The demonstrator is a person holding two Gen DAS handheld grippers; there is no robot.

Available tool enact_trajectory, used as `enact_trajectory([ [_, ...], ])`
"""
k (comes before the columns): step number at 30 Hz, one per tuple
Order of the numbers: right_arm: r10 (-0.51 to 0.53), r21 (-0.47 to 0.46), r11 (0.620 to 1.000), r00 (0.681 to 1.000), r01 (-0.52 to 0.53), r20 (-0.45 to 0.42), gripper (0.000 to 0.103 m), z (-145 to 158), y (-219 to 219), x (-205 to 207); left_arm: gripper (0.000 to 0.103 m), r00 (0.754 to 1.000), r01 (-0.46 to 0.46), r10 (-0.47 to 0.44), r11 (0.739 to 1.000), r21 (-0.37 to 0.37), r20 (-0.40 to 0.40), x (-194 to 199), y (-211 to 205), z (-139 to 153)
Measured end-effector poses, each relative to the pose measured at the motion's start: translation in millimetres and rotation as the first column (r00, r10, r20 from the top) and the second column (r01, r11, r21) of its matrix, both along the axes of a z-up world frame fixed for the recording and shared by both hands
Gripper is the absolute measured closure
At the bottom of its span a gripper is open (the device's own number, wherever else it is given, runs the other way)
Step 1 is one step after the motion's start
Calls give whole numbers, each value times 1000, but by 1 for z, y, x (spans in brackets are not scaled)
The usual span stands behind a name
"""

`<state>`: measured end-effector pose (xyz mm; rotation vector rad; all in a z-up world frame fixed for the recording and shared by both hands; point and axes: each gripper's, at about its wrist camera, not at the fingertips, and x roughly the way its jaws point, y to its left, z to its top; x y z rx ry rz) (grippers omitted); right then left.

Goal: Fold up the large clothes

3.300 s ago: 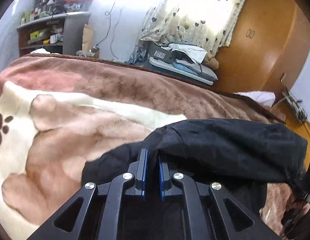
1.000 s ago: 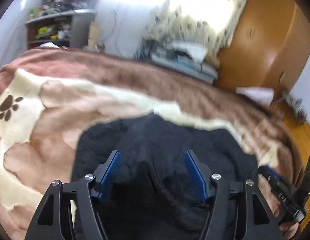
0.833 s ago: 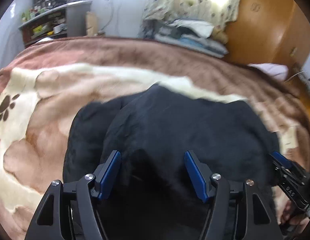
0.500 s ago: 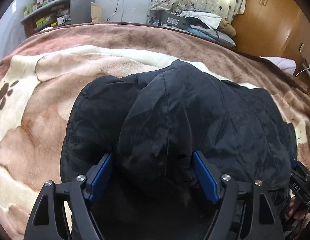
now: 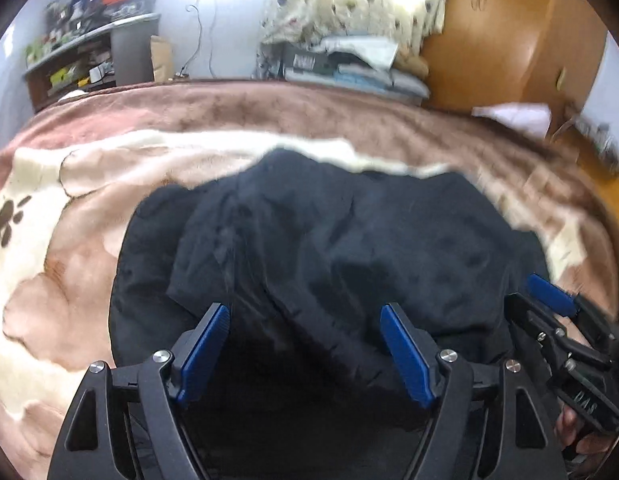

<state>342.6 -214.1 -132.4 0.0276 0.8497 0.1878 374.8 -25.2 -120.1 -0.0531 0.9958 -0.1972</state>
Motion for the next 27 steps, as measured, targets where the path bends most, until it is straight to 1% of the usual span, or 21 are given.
enact_trajectory([
  [2, 1, -26, 1000, 999, -2, -50, 47, -22, 3, 4, 25, 999, 1, -1, 1000, 11, -37, 3, -2, -12],
  [3, -7, -40, 999, 998, 4, -62, 47, -32, 2, 6, 25, 998, -7, 7, 1000, 4, -59, 5, 1, -20],
  [5, -11, -37, 999, 999, 9, -53, 47, -38, 0, 7, 25, 994, -30, 26, 999, -41, -107, 7, 8, -32],
  [7, -14, -38, 999, 998, 11, -66, 46, -38, -1, 8, 23, 992, -46, 38, 997, -62, -122, 7, 13, -37],
  [9, -17, -30, 999, 996, 14, -93, 46, -38, -2, 10, 23, 992, -49, 41, 997, -61, -120, 2, 14, -35],
  [10, -28, -20, 999, 993, 26, -118, 46, -33, -3, 10, 24, 990, -57, 47, 996, -71, -131, 0, 16, -32],
  [11, -48, 1, 999, 992, 48, -117, 46, -22, -7, 5, 24, 988, -72, 60, 994, -83, -141, -2, 20, -29],
  [12, -57, 27, 998, 996, 59, -74, 46, -6, -11, -6, 25, 988, -88, 74, 991, -102, -136, -9, 24, -19],
  [14, -56, 34, 998, 998, 56, -6, 46, 20, -16, -29, 25, 994, -69, 58, 989, -127, -94, -23, 28, 0],
  [15, -59, 27, 998, 998, 59, 10, 46, 30, -19, -39, 25, 996, -61, 53, 990, -127, -70, -35, 32, 12],
  [17, -64, 42, 997, 997, 62, 53, 46, 52, -28, -69, 25, 997, -60, 54, 990, -128, -52, -52, 41, 29],
  [19, -70, 46, 997, 996, 68, 52, 46, 66, -35, -90, 25, 998, -61, 59, 992, -112, -22, -73, 49, 47],
  [21, -100, 55, 994, 992, 96, 74, 46, 78, -49, -119, 25, 998, -67, 67, 993, -99, -6, -92, 59, 62],
  [23, -125, 76, 990, 989, 119, 81, 46, 88, -59, -142, 25, 997, -76, 77, 990, -115, 1, -111, 70, 78],
  [25, -149, 109, 984, 984, 139, 93, 46, 93, -72, -165, 25, 995, -99, 101, 989, -110, 12, -133, 83, 89],
  [27, -170, 112, 981, 981, 159, 92, 46, 94, -82, -183, 24, 991, -126, 129, 989, -80, 34, -155, 93, 99],
])
